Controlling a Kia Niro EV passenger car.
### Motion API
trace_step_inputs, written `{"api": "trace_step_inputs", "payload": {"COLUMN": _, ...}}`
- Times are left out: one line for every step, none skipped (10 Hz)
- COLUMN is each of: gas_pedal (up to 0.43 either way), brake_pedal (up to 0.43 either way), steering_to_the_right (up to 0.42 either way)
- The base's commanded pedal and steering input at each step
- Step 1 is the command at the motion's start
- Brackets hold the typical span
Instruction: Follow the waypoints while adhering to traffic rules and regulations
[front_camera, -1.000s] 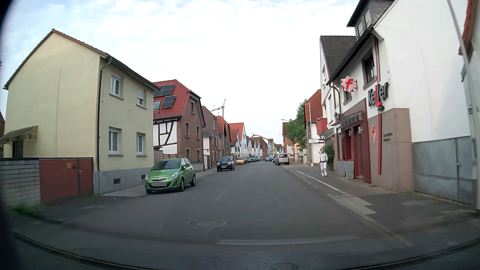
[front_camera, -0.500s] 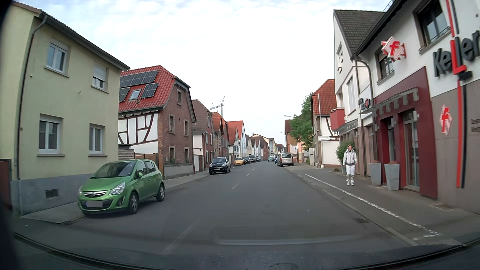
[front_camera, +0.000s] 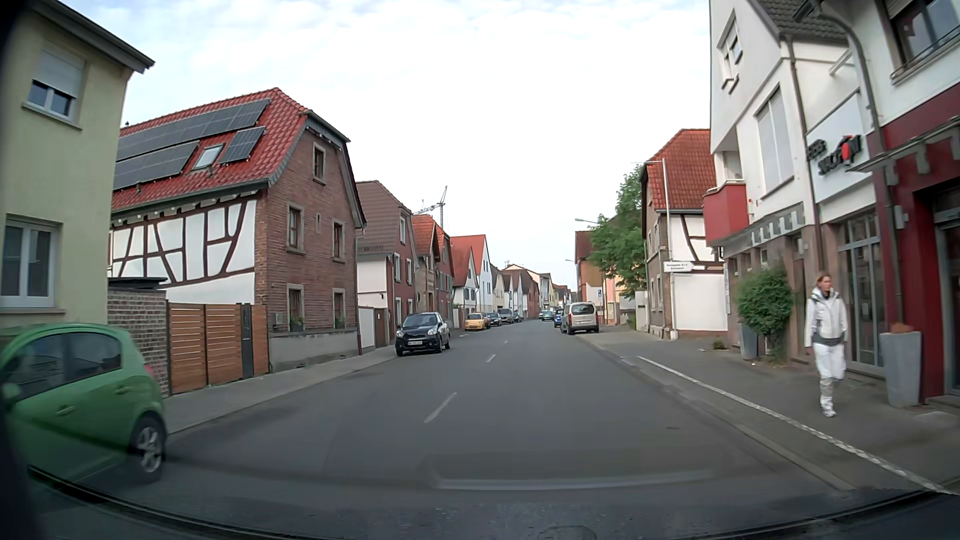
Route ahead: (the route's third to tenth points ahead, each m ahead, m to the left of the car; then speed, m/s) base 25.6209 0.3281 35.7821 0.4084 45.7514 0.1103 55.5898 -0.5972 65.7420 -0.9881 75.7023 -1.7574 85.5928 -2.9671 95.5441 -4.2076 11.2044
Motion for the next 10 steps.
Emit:
{"api": "trace_step_inputs", "payload": {"gas_pedal": 0.13, "brake_pedal": 0.0, "steering_to_the_right": -0.004}}
{"api": "trace_step_inputs", "payload": {"gas_pedal": 0.13, "brake_pedal": 0.0, "steering_to_the_right": -0.003}}
{"api": "trace_step_inputs", "payload": {"gas_pedal": 0.13, "brake_pedal": 0.0, "steering_to_the_right": 0.0}}
{"api": "trace_step_inputs", "payload": {"gas_pedal": 0.13, "brake_pedal": 0.0, "steering_to_the_right": 0.0}}
{"api": "trace_step_inputs", "payload": {"gas_pedal": 0.13, "brake_pedal": 0.0, "steering_to_the_right": 0.0}}
{"api": "trace_step_inputs", "payload": {"gas_pedal": 0.13, "brake_pedal": 0.0, "steering_to_the_right": 0.003}}
{"api": "trace_step_inputs", "payload": {"gas_pedal": 0.13, "brake_pedal": 0.0, "steering_to_the_right": 0.003}}
{"api": "trace_step_inputs", "payload": {"gas_pedal": 0.13, "brake_pedal": 0.0, "steering_to_the_right": 0.003}}
{"api": "trace_step_inputs", "payload": {"gas_pedal": 0.13, "brake_pedal": 0.0, "steering_to_the_right": 0.003}}
{"api": "trace_step_inputs", "payload": {"gas_pedal": 0.13, "brake_pedal": 0.0, "steering_to_the_right": 0.003}}
